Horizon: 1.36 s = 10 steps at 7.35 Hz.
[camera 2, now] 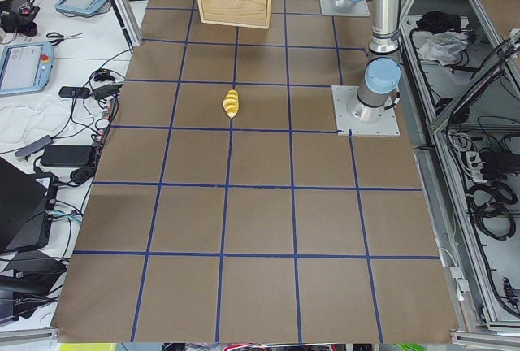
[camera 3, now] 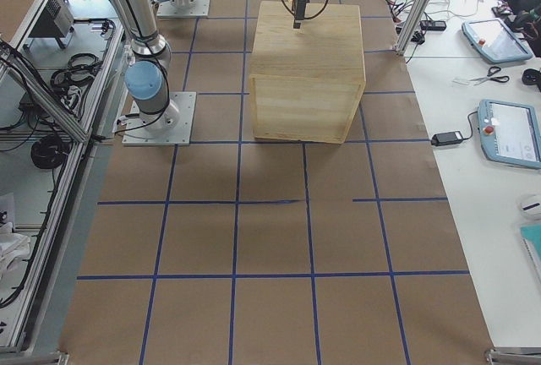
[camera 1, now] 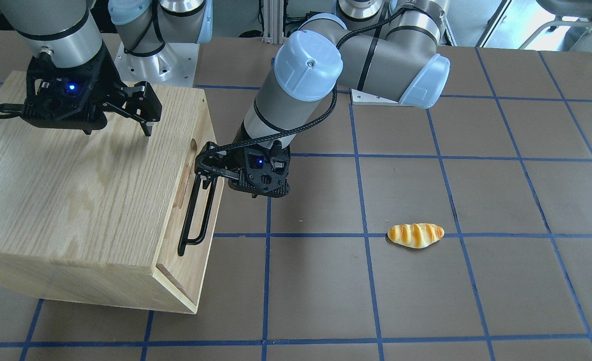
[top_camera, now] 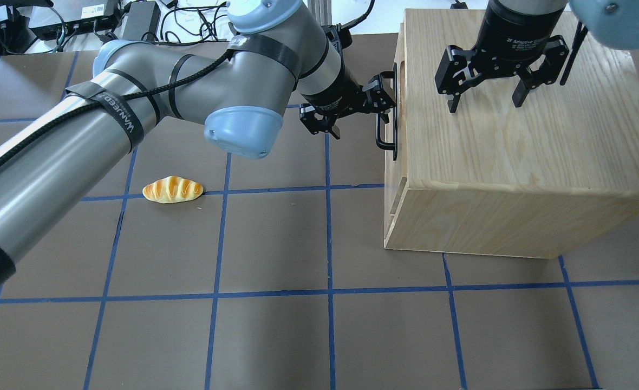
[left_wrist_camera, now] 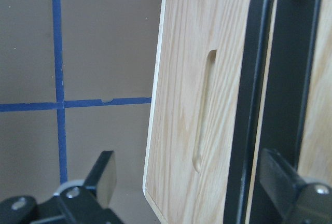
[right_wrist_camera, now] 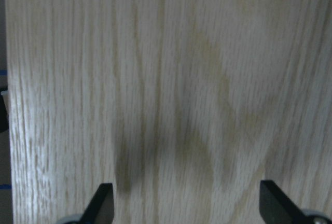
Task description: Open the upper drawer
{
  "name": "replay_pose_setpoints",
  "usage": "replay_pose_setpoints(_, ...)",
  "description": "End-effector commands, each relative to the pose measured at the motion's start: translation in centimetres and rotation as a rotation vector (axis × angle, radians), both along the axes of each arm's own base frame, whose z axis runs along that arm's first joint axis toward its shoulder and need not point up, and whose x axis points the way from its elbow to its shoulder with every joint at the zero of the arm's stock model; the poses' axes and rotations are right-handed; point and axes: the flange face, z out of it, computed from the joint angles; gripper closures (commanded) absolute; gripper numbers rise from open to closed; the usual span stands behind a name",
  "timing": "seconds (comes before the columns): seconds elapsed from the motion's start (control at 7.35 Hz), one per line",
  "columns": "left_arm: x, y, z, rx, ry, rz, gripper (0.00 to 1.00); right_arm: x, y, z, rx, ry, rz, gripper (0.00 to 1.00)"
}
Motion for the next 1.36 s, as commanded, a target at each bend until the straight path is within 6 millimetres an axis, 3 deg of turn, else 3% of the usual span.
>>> replay_pose_setpoints(0.0,-0.03,-0.06,-0.3,0.004,-0.002,-0.001,0.0,0.02,0.0,0.01,0.0,0.0,0.002,0.0)
replay_pose_setpoints(1.22,0.04,-0.38,-0.57,0.0,-0.02,0.002,0.0,0.02,0.0,0.01,0.0,0.0,0.002,0.0)
